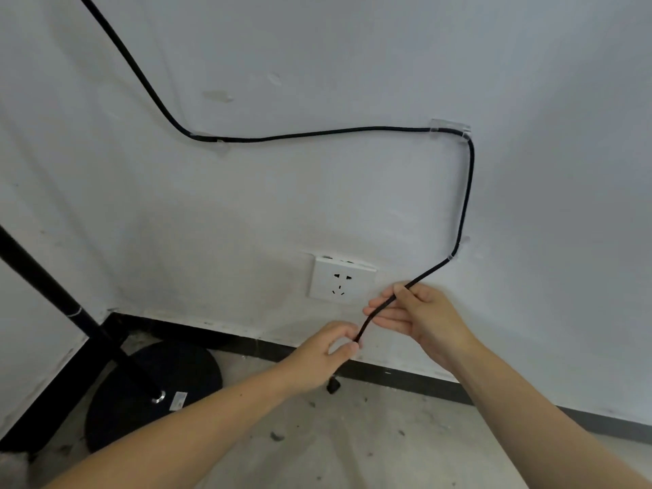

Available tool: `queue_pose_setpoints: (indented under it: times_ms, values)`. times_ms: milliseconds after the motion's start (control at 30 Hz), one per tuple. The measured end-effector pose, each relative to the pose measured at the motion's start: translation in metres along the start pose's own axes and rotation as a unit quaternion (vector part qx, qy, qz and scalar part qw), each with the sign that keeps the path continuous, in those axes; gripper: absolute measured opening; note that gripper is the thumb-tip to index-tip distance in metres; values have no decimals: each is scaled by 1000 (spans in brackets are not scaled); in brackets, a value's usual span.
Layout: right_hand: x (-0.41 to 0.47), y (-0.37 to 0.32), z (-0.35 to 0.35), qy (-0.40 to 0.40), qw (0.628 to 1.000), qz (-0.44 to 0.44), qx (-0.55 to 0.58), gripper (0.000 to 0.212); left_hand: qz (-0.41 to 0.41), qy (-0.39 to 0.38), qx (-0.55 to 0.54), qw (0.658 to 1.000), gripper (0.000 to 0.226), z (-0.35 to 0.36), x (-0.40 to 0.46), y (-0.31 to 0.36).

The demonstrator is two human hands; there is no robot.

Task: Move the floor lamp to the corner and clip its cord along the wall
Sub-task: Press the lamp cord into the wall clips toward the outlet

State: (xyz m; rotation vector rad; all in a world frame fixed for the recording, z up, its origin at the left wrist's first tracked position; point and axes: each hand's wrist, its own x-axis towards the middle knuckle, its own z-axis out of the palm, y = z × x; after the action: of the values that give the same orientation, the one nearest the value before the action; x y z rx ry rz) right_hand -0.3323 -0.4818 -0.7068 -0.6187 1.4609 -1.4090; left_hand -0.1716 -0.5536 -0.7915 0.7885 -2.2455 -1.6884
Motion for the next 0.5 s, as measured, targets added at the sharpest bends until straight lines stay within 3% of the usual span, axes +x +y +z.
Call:
queue_pose_setpoints:
  times_ms: [200,400,500]
  values:
    - [6,7,-14,62,988,4,-142,24,-68,-5,35,997,32,-14,1,-35]
    - [26,42,-10,60,959,96,-258,12,-137,77,147,977,36,-26,6,-84]
    - [35,60,-7,76,954,123,-263,12,-151,78,165,972,36,-16,20,-85]
